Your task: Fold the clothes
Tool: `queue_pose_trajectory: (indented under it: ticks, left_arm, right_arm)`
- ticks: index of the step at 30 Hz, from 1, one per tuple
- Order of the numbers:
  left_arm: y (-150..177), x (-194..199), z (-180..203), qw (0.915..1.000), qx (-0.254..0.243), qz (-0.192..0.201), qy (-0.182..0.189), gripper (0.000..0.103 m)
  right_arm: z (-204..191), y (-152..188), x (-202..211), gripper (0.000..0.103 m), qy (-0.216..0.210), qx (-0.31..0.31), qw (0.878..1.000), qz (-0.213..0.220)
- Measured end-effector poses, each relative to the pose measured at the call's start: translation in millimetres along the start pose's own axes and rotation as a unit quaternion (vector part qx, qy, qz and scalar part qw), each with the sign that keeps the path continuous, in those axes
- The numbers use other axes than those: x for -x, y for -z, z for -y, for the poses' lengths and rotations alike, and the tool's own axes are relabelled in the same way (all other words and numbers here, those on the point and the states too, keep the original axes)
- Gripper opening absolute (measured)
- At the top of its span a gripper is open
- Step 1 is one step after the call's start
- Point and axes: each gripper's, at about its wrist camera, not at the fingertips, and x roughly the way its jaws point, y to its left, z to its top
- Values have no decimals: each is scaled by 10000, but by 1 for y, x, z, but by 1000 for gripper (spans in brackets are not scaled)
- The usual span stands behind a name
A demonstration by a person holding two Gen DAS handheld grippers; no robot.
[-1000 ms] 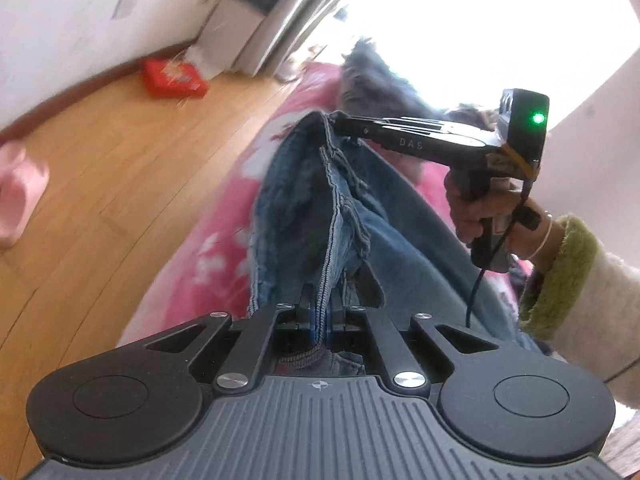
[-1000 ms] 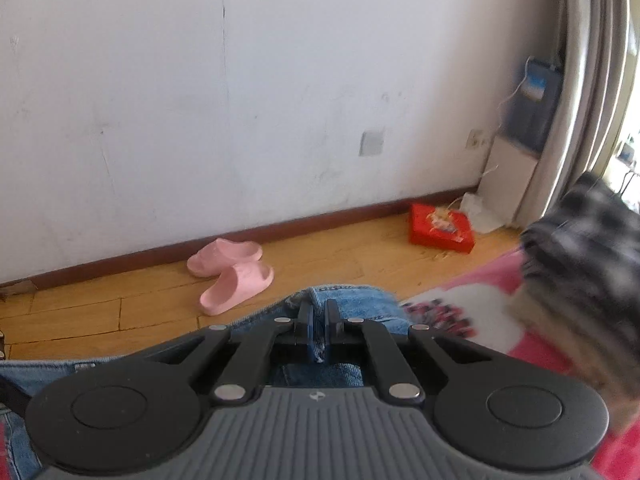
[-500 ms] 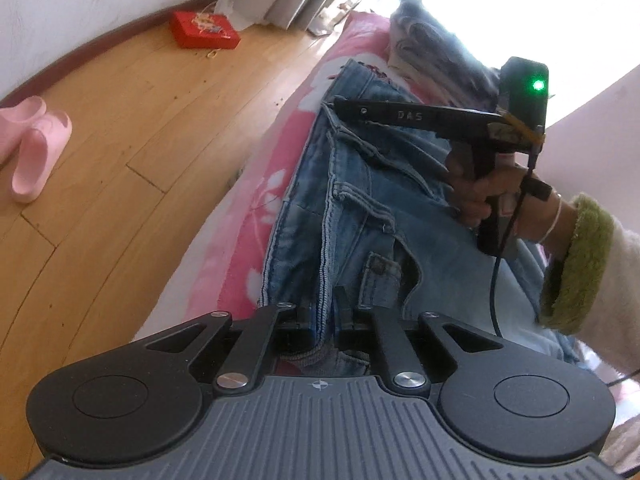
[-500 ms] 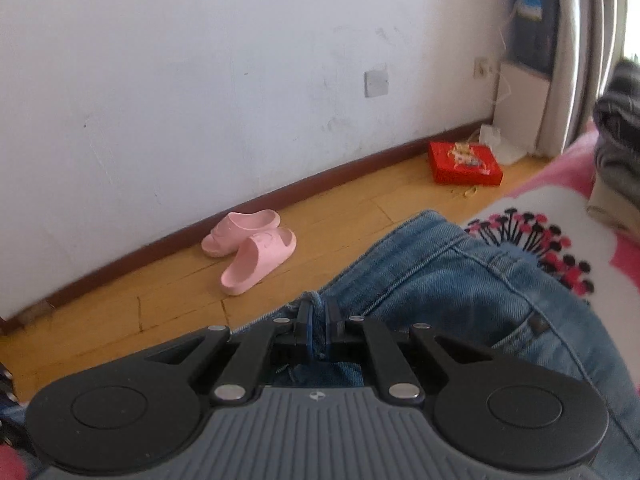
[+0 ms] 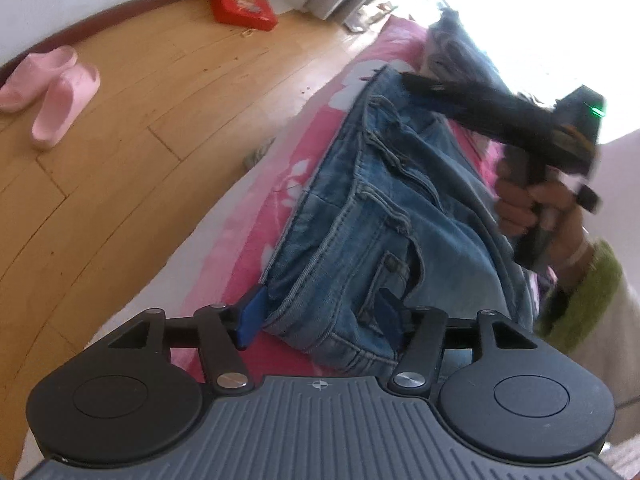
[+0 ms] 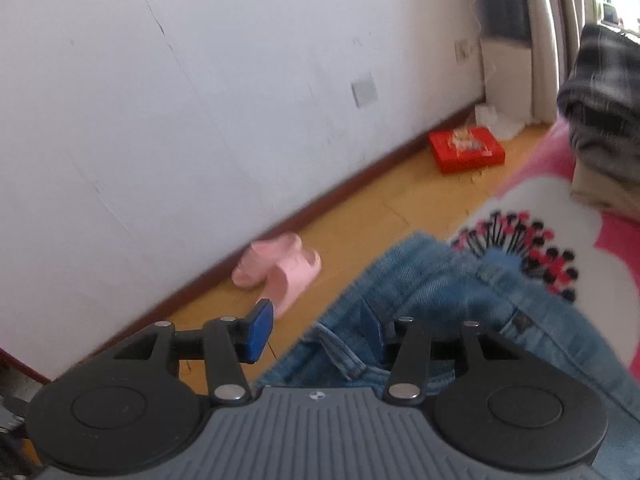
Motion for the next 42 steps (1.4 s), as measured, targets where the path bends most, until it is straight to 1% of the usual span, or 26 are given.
queue_pose_trajectory:
  ticks: [3,6,9,11,13,15,17,18,19,20,22,24,26,28,29,31,33,35,36,37,38,39,41,42]
  left_arm:
    - [-9,10,6,9994,-200,90,-274,59]
    - [-25,17,16,9974,-524,248,-417,59]
    - [-46,3,36,9949,-851,357,-416,59]
    - [-60,-11,51,9927,-1063,391,-405,59]
    - [-74,-34,79,9866,-1516,406,-440,59]
    - [-85,-56,110,9775,-2043,379,-372,59]
    - [-95,-79,142,9654,-2570,346,-290,59]
    - [-100,-91,160,9563,-2896,308,-251,59]
    - [-102,-103,175,9449,-3249,264,-281,59]
    - [-104,-116,190,9320,-3602,220,-329,59]
    - [-108,-141,218,9021,-4292,132,-423,59]
    - [-108,-170,237,8675,-4939,-29,-587,59]
    - [-106,-195,247,8352,-5450,-201,-704,59]
    - [-107,-215,252,8137,-5755,-383,-721,58]
    - [-108,-223,252,8073,-5843,-443,-700,58]
    - [-112,-233,252,7970,-5982,-548,-628,58]
    - [-115,-240,252,7854,-6131,-653,-541,61]
    - [-119,-242,252,7784,-6217,-760,-425,62]
    - [-121,-242,252,7736,-6271,-820,-379,66]
    - [-123,-242,252,7688,-6327,-861,-346,67]
    - [-126,-243,253,7658,-6358,-913,-308,68]
    - [-128,-245,253,7645,-6365,-979,-271,68]
    - [-130,-247,252,7648,-6349,-1067,-218,67]
    - [-131,-248,251,7660,-6332,-1092,-179,64]
  right_arm:
    - [11,-1,45,53,-227,-235,9988,365]
    - [36,5,107,54,-166,-448,9962,727]
    - [75,22,171,54,238,-719,9927,940]
    - [102,37,203,54,700,-863,9900,870]
    - [127,53,228,54,1162,-1018,9857,677]
    - [150,70,244,54,1411,-1289,9803,493]
    - [167,85,252,54,1463,-1523,9768,353]
    - [174,90,253,54,1477,-1536,9766,299]
    - [179,93,253,54,1495,-1504,9769,251]
    - [184,95,251,54,1492,-1451,9779,196]
    - [190,95,240,54,1449,-1322,9806,40]
    - [194,96,227,54,1387,-1209,9829,-118]
    - [201,99,216,53,1325,-1150,9841,-277]
    - [208,100,206,53,1241,-1093,9852,-450]
    - [212,100,201,53,1192,-1066,9856,-547]
    - [218,98,193,53,1051,-1000,9865,-755]
    - [222,95,188,53,892,-913,9874,-939]
    - [225,92,183,53,703,-842,9879,-1094]
    - [225,90,181,53,628,-785,9882,-1159]
    - [226,89,178,52,577,-769,9876,-1239]
    - [228,88,174,52,530,-773,9867,-1326]
    - [229,87,170,51,483,-777,9857,-1414]
    - [226,87,164,43,481,-710,9841,-1553]
    - [222,86,163,31,548,-588,9841,-1585]
